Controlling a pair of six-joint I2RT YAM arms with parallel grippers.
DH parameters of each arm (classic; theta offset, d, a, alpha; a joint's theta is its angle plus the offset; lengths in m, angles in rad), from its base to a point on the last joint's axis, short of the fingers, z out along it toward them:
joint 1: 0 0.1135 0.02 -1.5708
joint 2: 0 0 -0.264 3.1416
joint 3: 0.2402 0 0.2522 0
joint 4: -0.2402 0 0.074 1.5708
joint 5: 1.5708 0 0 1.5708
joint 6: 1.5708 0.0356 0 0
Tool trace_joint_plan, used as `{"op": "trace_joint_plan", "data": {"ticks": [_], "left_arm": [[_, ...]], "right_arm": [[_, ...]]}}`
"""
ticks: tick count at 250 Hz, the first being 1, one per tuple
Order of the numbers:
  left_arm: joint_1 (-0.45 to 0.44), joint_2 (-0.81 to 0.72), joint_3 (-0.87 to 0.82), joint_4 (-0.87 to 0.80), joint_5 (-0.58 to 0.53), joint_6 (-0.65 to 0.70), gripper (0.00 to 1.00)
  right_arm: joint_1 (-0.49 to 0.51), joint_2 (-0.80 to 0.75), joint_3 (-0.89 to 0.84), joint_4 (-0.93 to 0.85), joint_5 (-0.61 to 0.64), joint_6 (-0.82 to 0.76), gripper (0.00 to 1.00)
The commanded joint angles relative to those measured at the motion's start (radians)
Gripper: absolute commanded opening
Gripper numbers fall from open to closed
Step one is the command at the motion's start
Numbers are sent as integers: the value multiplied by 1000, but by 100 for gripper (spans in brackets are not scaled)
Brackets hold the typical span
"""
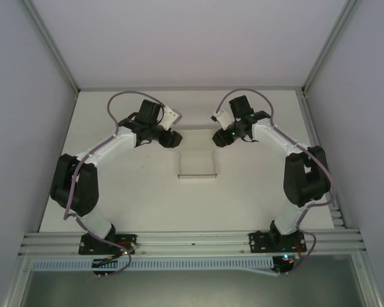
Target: Assemble paper box
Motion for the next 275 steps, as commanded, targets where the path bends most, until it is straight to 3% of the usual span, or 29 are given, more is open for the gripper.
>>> {"op": "trace_joint_plan", "data": {"ticks": [1,58,75,124,180,221,253,275], "left_arm": [[6,11,10,-39,27,41,54],[4,23,34,-63,21,35,21],[0,28,37,-71,8,20,17],[-31,19,34,-35,-71,-64,0],[-59,-8,38,91,-186,-366,0],[-110,-59,-46,284,-234,-532,0],[-156,-73,-93,373,-343,-575,0],[-176,-65,-128,445,-348,-592,0]], "right_arm": [[-4,5,22,-40,-27,-25,35],[-4,-14,10,-45,-9,-7,16],[-4,-22,-3,-30,-5,9,9],[-2,-58,-49,45,25,109,0],[11,-150,-161,263,60,332,0],[118,-202,-244,425,323,496,0],[158,-207,-296,540,437,674,0],[174,-202,-342,641,495,754,0]]}}
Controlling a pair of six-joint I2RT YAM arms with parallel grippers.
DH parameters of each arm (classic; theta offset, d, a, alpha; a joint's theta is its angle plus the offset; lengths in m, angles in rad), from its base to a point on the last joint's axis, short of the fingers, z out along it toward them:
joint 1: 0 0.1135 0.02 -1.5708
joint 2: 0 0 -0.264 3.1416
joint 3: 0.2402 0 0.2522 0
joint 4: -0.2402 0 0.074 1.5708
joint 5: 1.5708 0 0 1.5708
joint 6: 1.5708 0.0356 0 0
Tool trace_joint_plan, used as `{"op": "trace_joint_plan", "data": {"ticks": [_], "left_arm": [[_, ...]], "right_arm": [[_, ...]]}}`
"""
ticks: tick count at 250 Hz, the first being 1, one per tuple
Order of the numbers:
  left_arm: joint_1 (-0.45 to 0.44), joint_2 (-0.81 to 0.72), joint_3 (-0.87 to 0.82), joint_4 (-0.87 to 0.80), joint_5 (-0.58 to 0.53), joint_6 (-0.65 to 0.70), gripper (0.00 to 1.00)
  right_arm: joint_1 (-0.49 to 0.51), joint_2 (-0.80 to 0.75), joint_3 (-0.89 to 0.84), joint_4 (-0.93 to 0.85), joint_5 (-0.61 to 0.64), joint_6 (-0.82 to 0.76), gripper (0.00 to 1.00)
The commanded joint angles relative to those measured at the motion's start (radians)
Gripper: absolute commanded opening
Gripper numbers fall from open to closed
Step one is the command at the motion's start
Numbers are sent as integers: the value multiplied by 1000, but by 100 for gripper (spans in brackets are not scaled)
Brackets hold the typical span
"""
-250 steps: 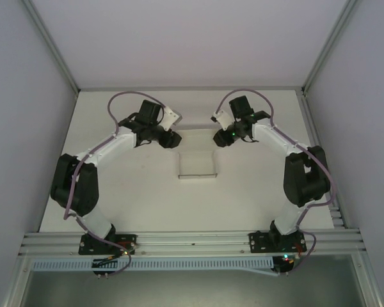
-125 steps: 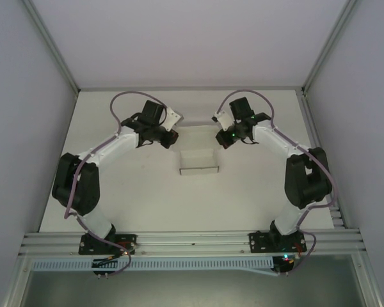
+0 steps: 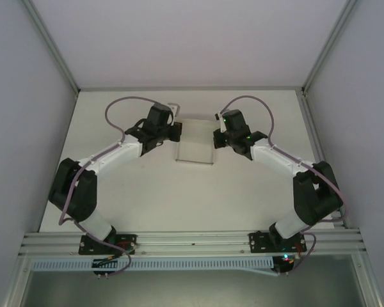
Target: Assemble paper box
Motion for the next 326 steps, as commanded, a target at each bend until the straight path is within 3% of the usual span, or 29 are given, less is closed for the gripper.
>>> {"op": "trace_joint_plan", "data": {"ticks": [1,36,81,165,221,236,277,326], "left_arm": [[-42,-16,-42,175,-40,-94,0],[-56,-10,-62,224,-47,-98,0],[-66,-15,-141,329,-50,-109,0],[-93,-66,-331,444,-41,-87,0],[-138,-101,-412,454,-72,-70,1],[-142,-117,-426,437,-90,-76,7],[-159,-185,-427,347,-102,-90,44],[-215,-271,-286,52,-111,-86,91]], "right_arm": [[24,-13,-51,216,142,213,0],[37,-7,-124,397,122,319,0],[82,-3,-215,545,139,263,0],[91,-4,-373,657,166,250,0],[132,-67,-490,674,207,130,0],[133,-95,-529,674,194,86,0],[135,-143,-602,662,200,37,0],[158,-141,-611,628,258,26,0]]}}
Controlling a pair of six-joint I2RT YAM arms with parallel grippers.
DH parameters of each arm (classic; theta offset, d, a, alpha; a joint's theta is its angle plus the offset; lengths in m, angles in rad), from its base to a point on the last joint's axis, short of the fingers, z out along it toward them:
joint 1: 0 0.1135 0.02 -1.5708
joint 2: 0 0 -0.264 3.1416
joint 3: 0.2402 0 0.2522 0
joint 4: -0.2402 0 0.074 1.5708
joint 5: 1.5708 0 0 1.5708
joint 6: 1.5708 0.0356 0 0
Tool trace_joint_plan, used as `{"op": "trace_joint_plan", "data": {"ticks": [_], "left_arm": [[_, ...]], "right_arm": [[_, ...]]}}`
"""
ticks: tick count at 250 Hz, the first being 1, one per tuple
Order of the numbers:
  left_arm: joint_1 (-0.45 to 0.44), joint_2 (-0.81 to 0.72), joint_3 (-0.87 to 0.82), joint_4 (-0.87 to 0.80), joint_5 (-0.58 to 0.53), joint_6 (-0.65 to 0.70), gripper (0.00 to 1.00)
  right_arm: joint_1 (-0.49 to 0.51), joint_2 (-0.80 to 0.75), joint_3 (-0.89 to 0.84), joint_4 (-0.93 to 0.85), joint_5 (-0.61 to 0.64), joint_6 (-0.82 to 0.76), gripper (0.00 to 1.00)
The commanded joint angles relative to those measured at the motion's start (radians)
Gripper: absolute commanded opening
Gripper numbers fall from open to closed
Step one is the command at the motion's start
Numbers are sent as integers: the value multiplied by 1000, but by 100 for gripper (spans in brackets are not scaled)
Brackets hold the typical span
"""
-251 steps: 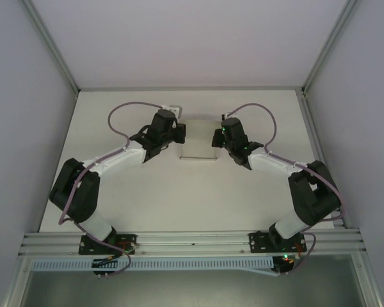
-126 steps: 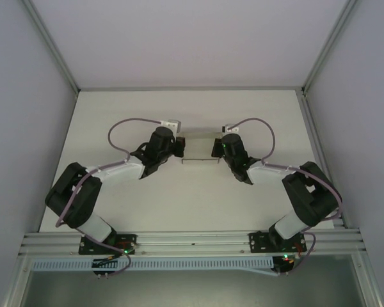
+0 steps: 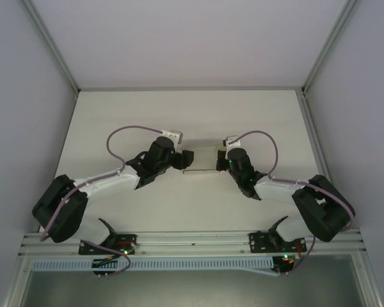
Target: Assemble paper box
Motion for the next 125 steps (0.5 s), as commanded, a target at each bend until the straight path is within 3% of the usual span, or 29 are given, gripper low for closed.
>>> {"op": "trace_joint_plan", "data": {"ticks": [1,18,64,125], "left_arm": [[-34,-65,115,-214,-14,-5,92],[-34,-78,171,-325,-4,-32,100],[-6,-68,297,-483,8,-175,100],[200,134,326,-383,318,-335,100]], "right_arm": [[26,8,-27,-86,36,-36,0],[35,6,-24,-111,50,-36,0],[63,14,-22,-121,95,-50,0],[111,62,-29,-136,145,-42,0]]}}
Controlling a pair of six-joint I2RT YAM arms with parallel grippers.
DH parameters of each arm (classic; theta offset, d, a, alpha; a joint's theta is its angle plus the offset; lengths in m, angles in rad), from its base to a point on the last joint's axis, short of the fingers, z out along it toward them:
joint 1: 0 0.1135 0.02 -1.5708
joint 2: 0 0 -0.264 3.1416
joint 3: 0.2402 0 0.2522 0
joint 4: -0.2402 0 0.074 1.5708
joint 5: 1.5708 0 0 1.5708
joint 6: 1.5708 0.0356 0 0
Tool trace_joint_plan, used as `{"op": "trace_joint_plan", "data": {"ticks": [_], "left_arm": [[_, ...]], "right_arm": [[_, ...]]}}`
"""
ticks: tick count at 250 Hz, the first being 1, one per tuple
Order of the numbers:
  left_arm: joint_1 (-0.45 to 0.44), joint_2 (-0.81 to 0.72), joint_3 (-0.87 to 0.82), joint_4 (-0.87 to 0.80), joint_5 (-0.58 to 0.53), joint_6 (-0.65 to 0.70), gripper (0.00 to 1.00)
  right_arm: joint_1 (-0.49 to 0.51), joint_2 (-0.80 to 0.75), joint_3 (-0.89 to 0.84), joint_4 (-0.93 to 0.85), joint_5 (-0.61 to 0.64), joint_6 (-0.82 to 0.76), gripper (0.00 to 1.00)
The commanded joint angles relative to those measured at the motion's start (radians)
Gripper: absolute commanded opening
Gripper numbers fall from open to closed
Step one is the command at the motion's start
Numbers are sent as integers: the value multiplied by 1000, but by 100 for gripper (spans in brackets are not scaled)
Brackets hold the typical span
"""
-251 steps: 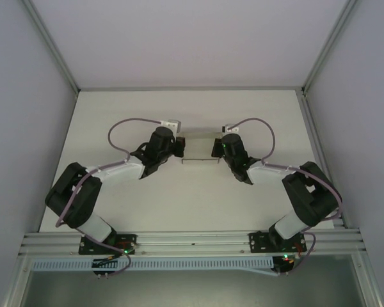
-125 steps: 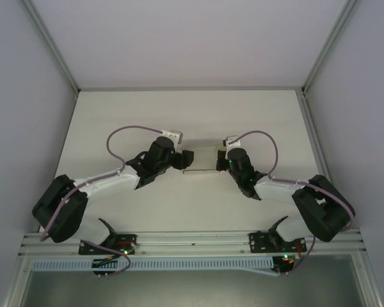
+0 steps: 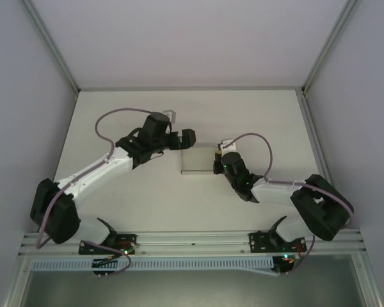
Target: Assemble paper box
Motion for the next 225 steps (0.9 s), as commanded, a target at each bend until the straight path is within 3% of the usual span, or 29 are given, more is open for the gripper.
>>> {"op": "trace_joint_plan", "data": {"ticks": [1,31,104,134,185,207,225], "left_arm": [[80,116,-6,15,172,-108,100],[107,192,-20,95,225,-128,99],[108,224,-147,249,254,-154,77],[96,231,-217,323,271,-172,73],[54,269,-227,358,275,-151,65],[51,278,-220,352,258,-145,62],[52,286,-218,349,247,-142,59]], "right_arm": [[22,47,-28,-131,23,-7,0],[25,41,-33,-140,1,6,0],[32,16,-47,-189,-8,57,12],[35,-1,-53,-214,-37,74,15],[48,-70,-51,-308,-61,124,32],[53,-131,-49,-372,-82,141,47],[54,-198,-49,-449,-105,162,66]]}}
